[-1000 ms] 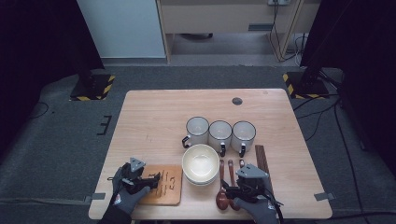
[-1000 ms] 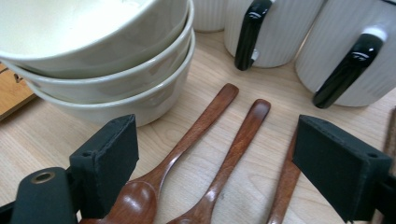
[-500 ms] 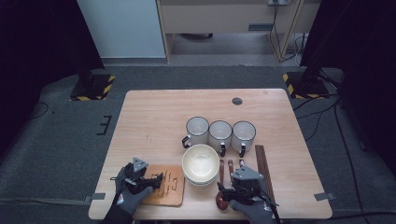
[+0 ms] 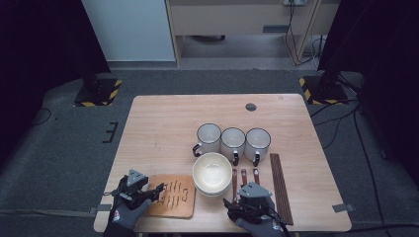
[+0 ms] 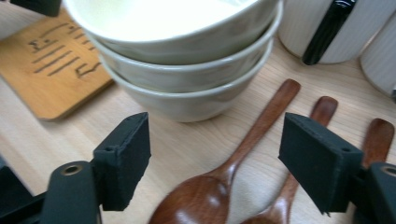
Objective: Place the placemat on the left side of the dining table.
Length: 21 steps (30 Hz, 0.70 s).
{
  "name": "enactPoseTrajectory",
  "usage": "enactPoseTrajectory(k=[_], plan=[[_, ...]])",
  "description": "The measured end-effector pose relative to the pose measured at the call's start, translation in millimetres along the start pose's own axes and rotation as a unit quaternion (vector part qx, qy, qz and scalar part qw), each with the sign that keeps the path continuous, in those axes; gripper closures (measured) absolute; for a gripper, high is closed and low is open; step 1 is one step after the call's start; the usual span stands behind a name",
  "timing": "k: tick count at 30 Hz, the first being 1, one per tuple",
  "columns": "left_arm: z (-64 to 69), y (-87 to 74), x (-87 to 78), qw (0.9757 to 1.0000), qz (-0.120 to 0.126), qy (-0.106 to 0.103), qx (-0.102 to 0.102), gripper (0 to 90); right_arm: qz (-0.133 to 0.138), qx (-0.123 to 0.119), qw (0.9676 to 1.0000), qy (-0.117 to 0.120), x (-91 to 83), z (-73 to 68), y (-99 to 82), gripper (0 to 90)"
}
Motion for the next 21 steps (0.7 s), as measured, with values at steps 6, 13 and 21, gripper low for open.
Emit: enactPoseTrajectory(k=[6,13,21], plan=[[1.3,-3.3,-4.0,0.9999,-0.007,0.007,0.008,45.3,0.001,0.001,1.0,0.006,-5.6,-10.6,-1.5,31.8],[-1.2,-4.1,-1.0,0.9996,-0.018,0.018,0.015,52.2,0.002,0.005,1.0,0.008,-4.6,-19.9,-2.6,37.0],[-2.7,-6.3,3.1,0.9989,-0.033,0.025,0.023,47.8,-0.005,0.008,0.9998,0.017,-0.5,-36.4,-4.1,39.2]])
Point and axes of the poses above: each handheld gripper's, and its own axes: x roughly forward along the jaws, y roughly out of its top, z roughly to its right, the point moved 4 cm from there along x, roughly forward along the jaws, and after that the axes turned 15 degrees about -y, right-handed, at the moved point
